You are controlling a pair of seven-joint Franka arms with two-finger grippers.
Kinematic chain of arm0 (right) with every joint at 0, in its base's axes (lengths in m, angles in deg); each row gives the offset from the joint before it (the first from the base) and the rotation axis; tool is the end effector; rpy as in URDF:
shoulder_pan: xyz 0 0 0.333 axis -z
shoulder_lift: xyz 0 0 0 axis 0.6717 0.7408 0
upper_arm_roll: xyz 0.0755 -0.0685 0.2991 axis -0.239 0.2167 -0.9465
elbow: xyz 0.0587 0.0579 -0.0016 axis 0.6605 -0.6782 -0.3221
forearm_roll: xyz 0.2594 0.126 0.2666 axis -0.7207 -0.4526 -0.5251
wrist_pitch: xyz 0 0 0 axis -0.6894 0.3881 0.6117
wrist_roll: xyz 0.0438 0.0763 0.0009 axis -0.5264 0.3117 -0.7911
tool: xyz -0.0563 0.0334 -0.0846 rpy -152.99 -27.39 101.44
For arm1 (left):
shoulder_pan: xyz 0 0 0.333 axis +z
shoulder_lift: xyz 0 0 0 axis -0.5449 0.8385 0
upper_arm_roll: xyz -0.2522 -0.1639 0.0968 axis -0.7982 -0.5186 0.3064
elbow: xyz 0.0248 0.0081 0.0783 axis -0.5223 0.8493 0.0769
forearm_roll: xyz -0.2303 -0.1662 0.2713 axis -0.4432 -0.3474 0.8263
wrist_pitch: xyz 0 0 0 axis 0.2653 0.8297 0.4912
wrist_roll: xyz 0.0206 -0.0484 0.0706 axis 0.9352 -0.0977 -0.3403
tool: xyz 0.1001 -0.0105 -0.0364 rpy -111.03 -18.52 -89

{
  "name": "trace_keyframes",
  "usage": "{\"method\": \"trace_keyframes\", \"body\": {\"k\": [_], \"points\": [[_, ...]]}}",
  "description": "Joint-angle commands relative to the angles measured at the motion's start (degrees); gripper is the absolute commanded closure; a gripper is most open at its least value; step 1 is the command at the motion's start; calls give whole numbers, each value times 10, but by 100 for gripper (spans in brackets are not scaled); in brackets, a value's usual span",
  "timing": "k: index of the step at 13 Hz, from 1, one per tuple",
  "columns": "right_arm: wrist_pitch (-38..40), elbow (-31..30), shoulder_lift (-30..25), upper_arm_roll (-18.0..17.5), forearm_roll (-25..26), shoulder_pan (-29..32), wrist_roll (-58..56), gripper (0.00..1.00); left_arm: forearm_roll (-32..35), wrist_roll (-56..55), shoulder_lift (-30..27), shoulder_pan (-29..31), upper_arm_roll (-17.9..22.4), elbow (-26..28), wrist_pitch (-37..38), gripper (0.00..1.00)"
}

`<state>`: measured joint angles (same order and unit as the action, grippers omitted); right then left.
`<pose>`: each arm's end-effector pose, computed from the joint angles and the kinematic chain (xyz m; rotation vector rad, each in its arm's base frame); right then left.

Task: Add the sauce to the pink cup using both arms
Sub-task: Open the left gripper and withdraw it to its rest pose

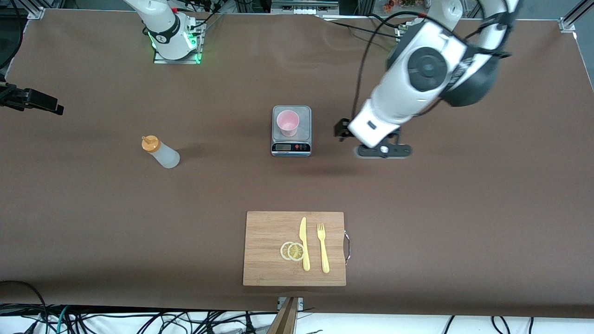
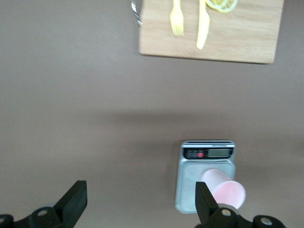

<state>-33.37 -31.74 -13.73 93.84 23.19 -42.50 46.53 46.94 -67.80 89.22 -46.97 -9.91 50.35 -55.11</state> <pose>0.5623 -0.0640 0.5898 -3.1176 0.1540 0.2564 0.5732 -0.3004 0.4845 2.9952 0.0670 -0.1557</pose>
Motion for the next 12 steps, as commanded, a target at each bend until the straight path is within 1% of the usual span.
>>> {"method": "trace_keyframes", "body": {"k": [1, 3, 4, 8, 10, 12], "points": [[12, 16, 5, -2, -5, 2, -5, 0, -6, 105, -33, 51, 14, -11, 61, 0], [11, 16, 5, -2, -5, 2, -5, 0, -6, 126, -40, 73, 43, -40, 114, 0], [12, 16, 5, -3, -4, 0, -6, 0, -6, 136, -48, 80, 62, -45, 131, 0], [12, 14, 5, -6, -4, -7, -4, 0, 2, 225, -74, 114, 121, -45, 165, 0], [7, 14, 13, -6, -13, -10, -3, 0, 18, 237, -84, 131, 128, -48, 183, 0], [5, 17, 18, -6, -18, -13, -4, 0, 21, 267, -81, 140, 129, -53, 202, 0]]}}
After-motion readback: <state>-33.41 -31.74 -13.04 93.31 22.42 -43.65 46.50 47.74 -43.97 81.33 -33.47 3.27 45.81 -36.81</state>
